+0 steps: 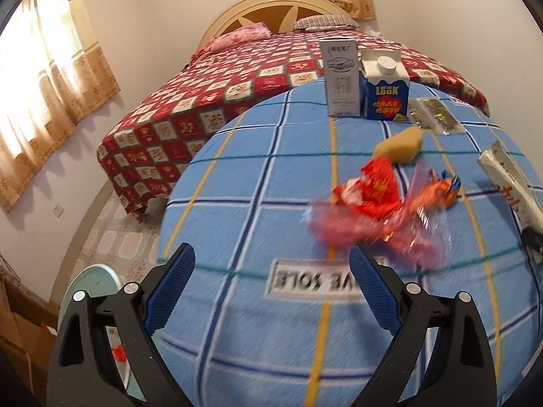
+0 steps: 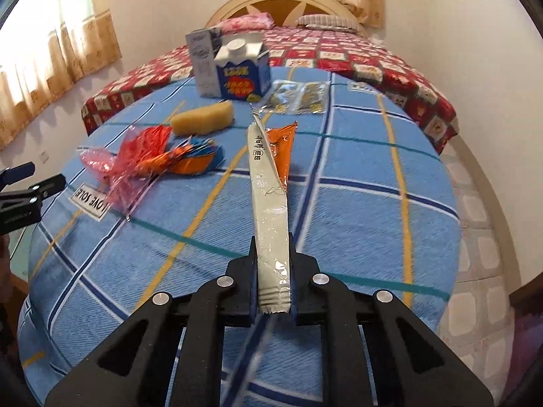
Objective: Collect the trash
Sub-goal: 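Grasp the white-orange snack wrapper with the right tool while the left tool grasps the pink plastic bag, then carry the pink bag and snack wrapper toward the blue bin with both tools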
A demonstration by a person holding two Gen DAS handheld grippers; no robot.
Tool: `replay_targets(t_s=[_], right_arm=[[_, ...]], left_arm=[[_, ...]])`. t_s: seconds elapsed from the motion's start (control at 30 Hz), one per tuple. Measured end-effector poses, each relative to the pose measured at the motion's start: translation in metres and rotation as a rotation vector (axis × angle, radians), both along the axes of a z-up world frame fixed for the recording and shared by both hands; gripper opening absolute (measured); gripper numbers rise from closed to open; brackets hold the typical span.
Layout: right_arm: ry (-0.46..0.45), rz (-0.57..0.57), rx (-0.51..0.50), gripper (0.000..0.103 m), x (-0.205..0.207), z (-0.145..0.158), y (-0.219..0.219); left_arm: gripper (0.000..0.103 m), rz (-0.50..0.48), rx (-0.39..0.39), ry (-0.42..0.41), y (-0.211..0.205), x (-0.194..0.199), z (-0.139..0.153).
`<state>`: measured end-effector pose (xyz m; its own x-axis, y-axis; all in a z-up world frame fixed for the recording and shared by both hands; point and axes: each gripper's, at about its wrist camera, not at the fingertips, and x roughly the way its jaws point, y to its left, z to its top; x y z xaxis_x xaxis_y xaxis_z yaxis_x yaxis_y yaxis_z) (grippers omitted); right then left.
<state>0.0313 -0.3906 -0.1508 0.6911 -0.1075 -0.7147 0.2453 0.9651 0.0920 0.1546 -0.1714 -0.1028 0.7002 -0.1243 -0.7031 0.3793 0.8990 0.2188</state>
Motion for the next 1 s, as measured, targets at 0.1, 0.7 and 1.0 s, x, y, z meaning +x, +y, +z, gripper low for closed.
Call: replay_targets(t_s=[0.1, 0.7, 1.0], right_arm=[[-0.013, -0.005, 0.004, 0.014, -0.003, 0.001, -0.005], [-0.070, 0.051, 0.014, 0.014, -0.009, 0.011, 0.014], [-0.110, 0.133, -0.003, 0.014, 0.001, 0.028, 0.052]], left_arm=[[0.090, -0.009, -0.005, 0.026, -0.011, 0.011, -0.006], [0.012, -0.082, -0.086, 0.034, 0.011, -0.013, 0.020], [0.012, 0.048, -0.081, -0.050, 0.086, -0.030, 0.041]])
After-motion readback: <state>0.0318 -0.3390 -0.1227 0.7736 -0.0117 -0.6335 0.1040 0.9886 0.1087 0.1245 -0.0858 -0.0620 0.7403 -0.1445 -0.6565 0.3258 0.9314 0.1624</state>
